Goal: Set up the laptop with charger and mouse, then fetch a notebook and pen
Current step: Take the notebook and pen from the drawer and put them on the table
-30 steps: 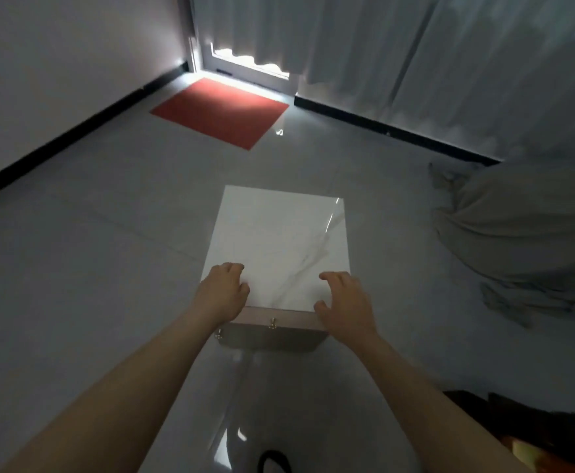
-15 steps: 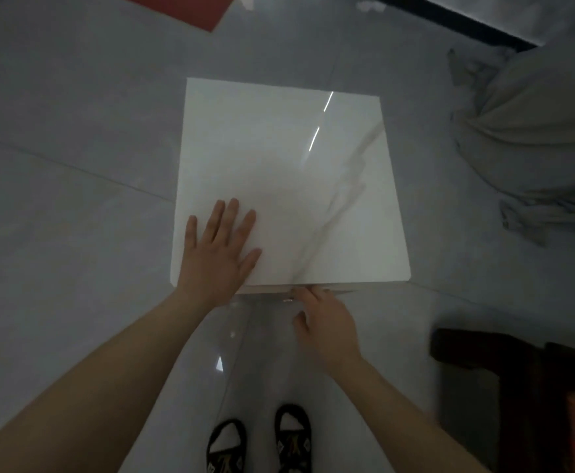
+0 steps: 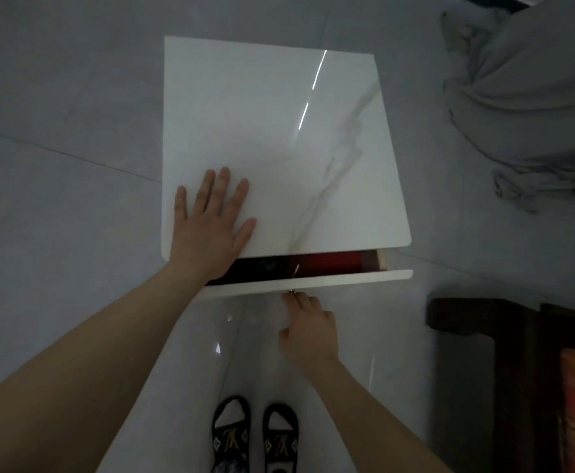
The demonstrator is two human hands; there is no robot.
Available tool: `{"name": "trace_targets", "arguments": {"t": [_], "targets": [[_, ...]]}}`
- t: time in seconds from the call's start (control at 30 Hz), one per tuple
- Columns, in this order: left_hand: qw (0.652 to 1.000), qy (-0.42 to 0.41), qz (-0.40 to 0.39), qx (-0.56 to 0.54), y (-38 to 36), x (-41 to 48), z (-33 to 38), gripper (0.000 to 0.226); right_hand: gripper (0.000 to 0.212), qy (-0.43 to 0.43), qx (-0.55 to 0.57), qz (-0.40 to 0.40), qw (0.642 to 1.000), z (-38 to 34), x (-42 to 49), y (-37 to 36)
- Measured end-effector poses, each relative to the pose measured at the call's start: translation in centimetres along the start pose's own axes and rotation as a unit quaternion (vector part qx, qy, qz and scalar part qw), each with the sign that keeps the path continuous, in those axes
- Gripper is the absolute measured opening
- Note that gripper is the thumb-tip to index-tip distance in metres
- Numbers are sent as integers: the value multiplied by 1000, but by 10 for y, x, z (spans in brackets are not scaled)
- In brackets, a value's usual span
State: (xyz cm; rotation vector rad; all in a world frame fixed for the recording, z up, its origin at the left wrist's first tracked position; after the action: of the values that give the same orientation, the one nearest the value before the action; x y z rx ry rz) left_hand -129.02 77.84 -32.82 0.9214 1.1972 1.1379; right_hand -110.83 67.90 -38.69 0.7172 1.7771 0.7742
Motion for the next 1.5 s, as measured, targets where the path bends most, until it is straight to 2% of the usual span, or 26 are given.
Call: {"name": "trace_targets", "arguments": {"t": [0.23, 0.33, 0.47, 0.53, 0.6, 0.7, 0.73, 0.77, 0.83, 0.87, 0.93, 0.97, 1.0, 1.07, 1.17, 1.27, 1.33, 1.43, 1.47, 1.5], "targets": [[1000, -11, 1, -21, 6, -9, 10, 59, 66, 34, 16, -2, 999, 18, -65, -42], [999, -36, 7, -20, -2, -37, 26, 58, 68, 35, 14, -24, 999, 22, -93, -62], [1000, -24, 3, -19, -9, -48, 26, 59, 70, 17, 28, -64, 997, 27, -121, -85], [999, -22, 1, -24, -7, -48, 28, 58, 61, 2, 37, -78, 996, 34, -132, -96], [999, -16, -2, -31, -6, -47, 30, 58, 48, -9, 50, -110, 993, 34, -135, -100], [996, -36, 52, -62, 11, -62, 36, 53, 57, -1, 28, -205, 978, 26, -144, -97], [992, -63, 84, -72, 17, -71, 42, 49, 54, 2, 45, -248, 968, 24, -148, -89], [986, -86, 110, -88, 19, -82, 47, 44, 42, 11, 86, -265, 960, 20, -149, -74], [982, -69, 73, -161, 0, -98, 52, 39, 13, 32, 239, -225, 944, 12, -142, -27], [978, -17, 21, -206, -19, -105, 52, 41, 16, 26, 316, -163, 934, 16, -131, -1], [946, 136, -88, -279, -68, -128, 38, 56, 18, -33, 422, 2, 906, 41, -106, 35], [922, 197, -124, -309, -88, -140, 34, 65, 15, -68, 427, 57, 900, 54, -93, 40], [902, 234, -142, -335, -101, -148, 34, 71, 13, -103, 412, 73, 902, 62, -80, 34], [870, 281, -146, -378, -113, -158, 39, 81, 23, -184, 404, 37, 895, 79, -57, 1], [825, 343, -138, -427, -114, -158, 46, 86, 37, -274, 445, 7, 853, 95, -48, -36], [784, 410, -106, -454, -113, -156, 29, 85, 39, -285, 461, 25, 840, 102, -49, -43], [729, 442, -89, -514, -119, -156, 19, 80, 31, -292, 452, 21, 843, 108, -48, -46], [658, 437, -128, -599, -128, -155, 30, 67, 24, -294, 447, 14, 845, 115, -45, -50], [653, 429, -151, -605, -132, -154, 35, 66, 23, -290, 442, 6, 849, 116, -44, -51], [662, 424, -169, -594, -134, -154, 37, 68, 23, -285, 436, -1, 854, 115, -43, -51]]}}
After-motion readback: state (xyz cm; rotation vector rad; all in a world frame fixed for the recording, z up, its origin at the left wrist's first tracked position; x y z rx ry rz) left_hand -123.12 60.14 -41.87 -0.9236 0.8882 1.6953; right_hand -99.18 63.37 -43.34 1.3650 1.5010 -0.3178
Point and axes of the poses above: each hand's wrist, its own x-axis towards the middle knuckle, its own y-axis out of the back of the hand, z = x × y, the point moved 10 cm from there along x, towards the middle knuckle, and after that the axes turned 9 degrees about -z, right-handed, at the moved point
